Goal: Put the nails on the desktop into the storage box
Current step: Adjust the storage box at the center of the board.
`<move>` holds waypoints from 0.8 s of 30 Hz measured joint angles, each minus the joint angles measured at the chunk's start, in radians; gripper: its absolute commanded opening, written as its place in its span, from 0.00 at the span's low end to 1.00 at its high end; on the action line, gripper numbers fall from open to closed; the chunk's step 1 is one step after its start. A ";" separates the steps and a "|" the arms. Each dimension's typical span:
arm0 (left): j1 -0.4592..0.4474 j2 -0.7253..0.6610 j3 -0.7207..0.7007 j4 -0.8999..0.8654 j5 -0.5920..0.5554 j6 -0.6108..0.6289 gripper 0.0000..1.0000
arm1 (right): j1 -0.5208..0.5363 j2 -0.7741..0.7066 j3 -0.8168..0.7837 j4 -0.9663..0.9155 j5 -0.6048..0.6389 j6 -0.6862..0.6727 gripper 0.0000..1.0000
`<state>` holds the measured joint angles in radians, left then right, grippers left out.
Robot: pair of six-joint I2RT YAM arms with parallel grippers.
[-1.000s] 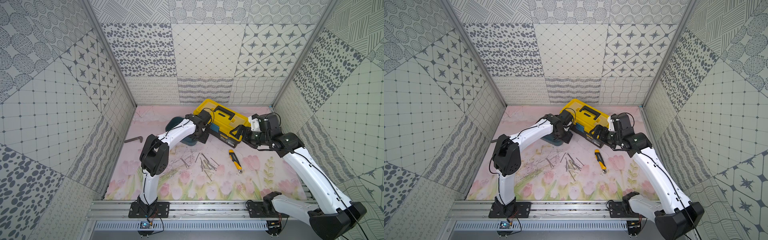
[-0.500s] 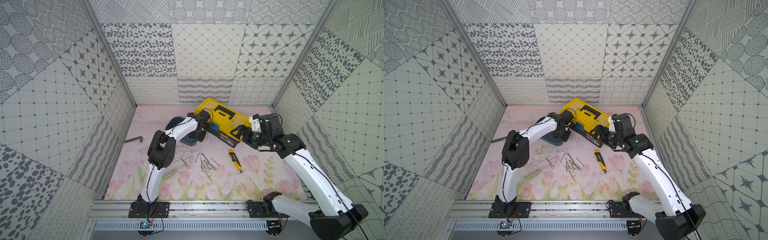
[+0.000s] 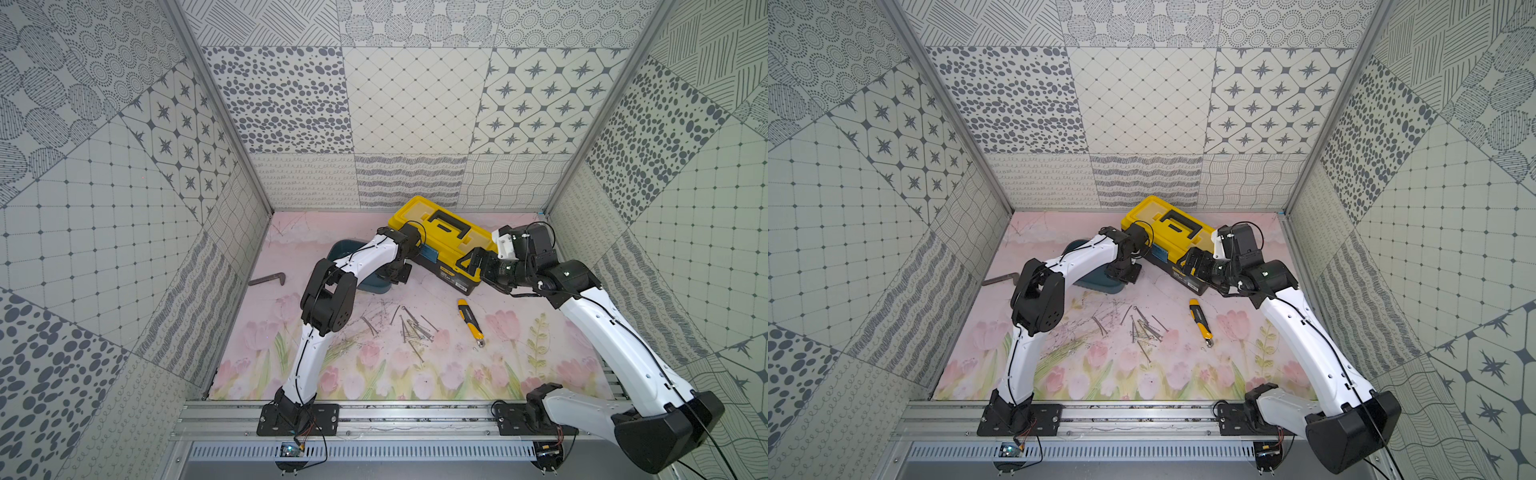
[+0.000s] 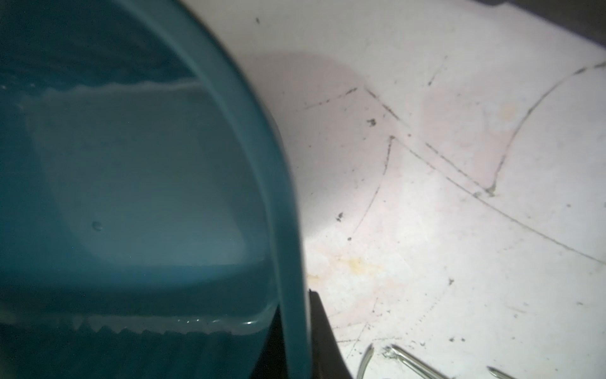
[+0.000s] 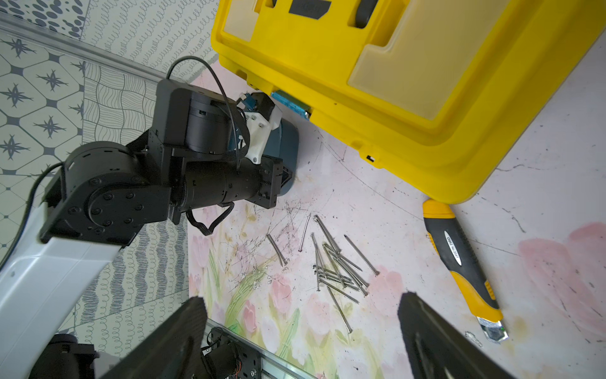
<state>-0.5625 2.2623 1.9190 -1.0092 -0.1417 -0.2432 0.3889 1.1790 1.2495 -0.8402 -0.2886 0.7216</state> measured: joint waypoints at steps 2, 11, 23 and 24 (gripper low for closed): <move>-0.006 0.006 0.011 -0.006 0.000 -0.011 0.03 | 0.000 0.000 0.001 0.000 -0.001 -0.005 0.97; -0.040 0.072 0.130 -0.085 -0.010 -0.095 0.00 | 0.000 -0.011 0.001 0.001 -0.016 -0.027 0.97; -0.046 0.096 0.167 -0.105 -0.011 -0.251 0.00 | 0.000 -0.059 -0.011 0.006 -0.037 -0.030 0.97; -0.046 0.096 0.167 -0.106 -0.010 -0.264 0.00 | 0.000 -0.061 -0.014 0.006 -0.039 -0.030 0.97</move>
<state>-0.6083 2.3581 2.0861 -1.1149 -0.1520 -0.5072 0.3889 1.1175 1.2350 -0.8337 -0.3275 0.6914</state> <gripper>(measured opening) 0.093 0.968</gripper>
